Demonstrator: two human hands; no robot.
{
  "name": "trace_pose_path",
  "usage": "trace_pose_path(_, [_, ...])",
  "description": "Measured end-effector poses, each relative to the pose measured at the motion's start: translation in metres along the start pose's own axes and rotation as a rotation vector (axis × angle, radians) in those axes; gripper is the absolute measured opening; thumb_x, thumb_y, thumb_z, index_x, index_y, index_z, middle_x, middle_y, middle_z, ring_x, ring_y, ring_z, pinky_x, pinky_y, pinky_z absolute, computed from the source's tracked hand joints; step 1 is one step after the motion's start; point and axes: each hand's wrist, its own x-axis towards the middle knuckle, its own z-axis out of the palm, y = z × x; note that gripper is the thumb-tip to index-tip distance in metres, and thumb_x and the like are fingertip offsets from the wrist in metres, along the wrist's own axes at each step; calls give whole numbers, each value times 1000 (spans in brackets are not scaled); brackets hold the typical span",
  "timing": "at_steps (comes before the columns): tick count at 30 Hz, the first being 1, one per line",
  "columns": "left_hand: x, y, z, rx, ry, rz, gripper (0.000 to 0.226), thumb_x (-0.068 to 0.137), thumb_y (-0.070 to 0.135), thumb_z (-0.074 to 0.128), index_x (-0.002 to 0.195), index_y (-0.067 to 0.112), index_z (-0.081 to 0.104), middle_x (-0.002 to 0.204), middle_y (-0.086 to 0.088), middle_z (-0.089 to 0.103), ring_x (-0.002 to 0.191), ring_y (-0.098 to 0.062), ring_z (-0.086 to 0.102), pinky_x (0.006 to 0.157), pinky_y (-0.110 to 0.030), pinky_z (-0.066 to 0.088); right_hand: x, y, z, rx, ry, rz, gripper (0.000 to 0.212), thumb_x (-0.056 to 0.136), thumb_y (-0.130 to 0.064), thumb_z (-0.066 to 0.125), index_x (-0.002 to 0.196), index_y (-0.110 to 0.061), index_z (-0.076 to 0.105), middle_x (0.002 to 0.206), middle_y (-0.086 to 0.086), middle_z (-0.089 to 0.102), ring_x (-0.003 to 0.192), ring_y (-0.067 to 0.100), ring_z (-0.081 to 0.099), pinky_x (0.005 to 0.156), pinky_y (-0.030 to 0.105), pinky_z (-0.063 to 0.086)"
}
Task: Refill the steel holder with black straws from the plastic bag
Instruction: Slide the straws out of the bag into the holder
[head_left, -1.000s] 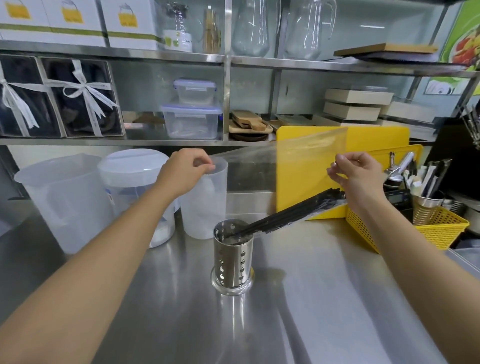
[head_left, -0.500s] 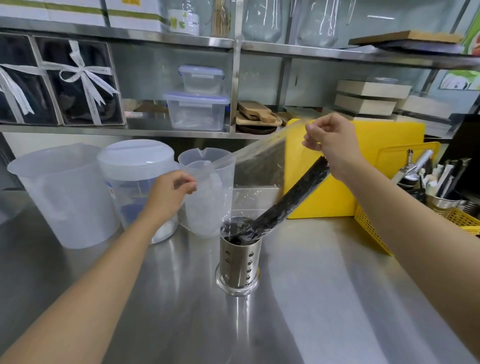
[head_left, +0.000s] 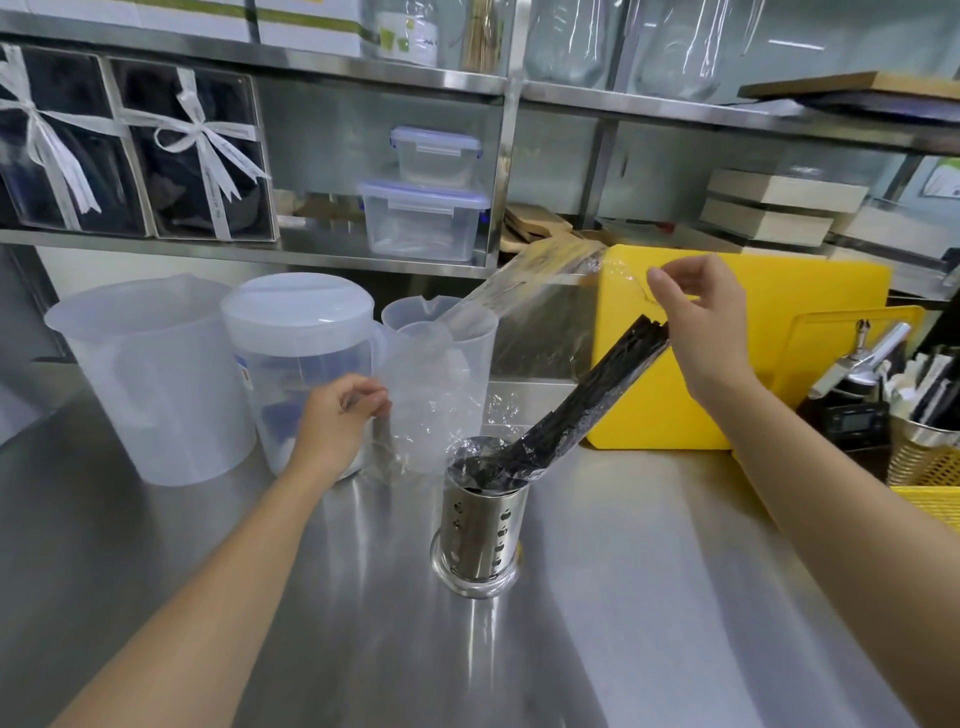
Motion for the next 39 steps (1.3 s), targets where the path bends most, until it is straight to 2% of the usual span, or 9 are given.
trace_pose_path(3, [1, -3, 1, 11, 0, 10, 20, 85, -1, 57, 75, 16, 60, 72, -2, 63, 71, -17, 59, 75, -25, 45, -10, 19, -9, 29, 151, 76, 20, 90, -21, 54, 103, -6, 56, 93, -3, 55, 81, 3, 49, 65, 4, 41])
trace_pose_path(6, [2, -6, 2, -22, 6, 22, 18, 85, -3, 57, 77, 13, 60, 72, -3, 62, 66, -10, 61, 71, -19, 47, -18, 36, -18, 86, 242, 180, 21, 89, -20, 56, 104, -6, 58, 96, 1, 56, 81, 5, 49, 70, 13, 40])
trace_pose_path(9, [1, -7, 2, -20, -1, 39, 11, 85, -4, 56, 83, 6, 61, 72, -4, 61, 55, 6, 60, 70, -14, 46, -22, 44, -25, 148, 129, 231, 21, 88, -21, 58, 104, -10, 63, 101, 4, 61, 90, 11, 52, 74, 21, 41])
trace_pose_path(13, [3, -10, 0, -20, 4, 49, 24, 84, -6, 56, 73, 15, 59, 55, 7, 66, 53, 6, 61, 63, -6, 46, -21, 39, -27, 155, -39, 265, 29, 90, -24, 56, 116, -12, 62, 107, -3, 60, 96, 8, 53, 73, 16, 41])
trace_pose_path(18, [0, -15, 0, -49, 15, 34, 28, 84, -7, 54, 71, 16, 58, 54, 20, 67, 54, 5, 62, 64, -8, 48, -12, 33, -28, 198, -108, 324, 22, 87, -25, 59, 103, -12, 66, 100, 1, 66, 91, 17, 59, 77, 31, 44])
trace_pose_path(22, [2, -13, -5, -1, 72, 34, 28, 85, -1, 56, 68, 20, 59, 56, 18, 66, 67, -9, 59, 73, -18, 45, -8, 29, -26, 186, -110, 269, 11, 85, -18, 62, 92, -12, 67, 93, 3, 66, 79, 14, 58, 71, 31, 45])
trace_pose_path(27, [6, -1, -6, -10, 168, 82, 22, 87, 1, 55, 72, 18, 58, 75, 5, 62, 71, -5, 56, 63, -1, 42, -2, 17, -19, 228, -69, 235, 7, 83, -18, 64, 88, -15, 68, 84, -2, 66, 72, 13, 54, 61, 26, 43])
trace_pose_path(33, [6, -21, -11, -32, 265, 11, 7, 86, 2, 55, 85, 5, 61, 74, 4, 61, 71, -6, 56, 66, -6, 43, 2, 2, -4, 206, -152, 206, 1, 80, -16, 68, 79, -17, 69, 76, -3, 65, 67, 12, 50, 54, 24, 41])
trace_pose_path(39, [10, -26, -15, -61, 286, -60, 18, 85, 3, 58, 72, 15, 60, 74, 2, 61, 73, -12, 56, 71, -18, 43, 11, -17, 9, 180, -154, 83, 7, 82, -12, 65, 87, -10, 69, 74, -6, 63, 64, 3, 52, 55, 14, 43])
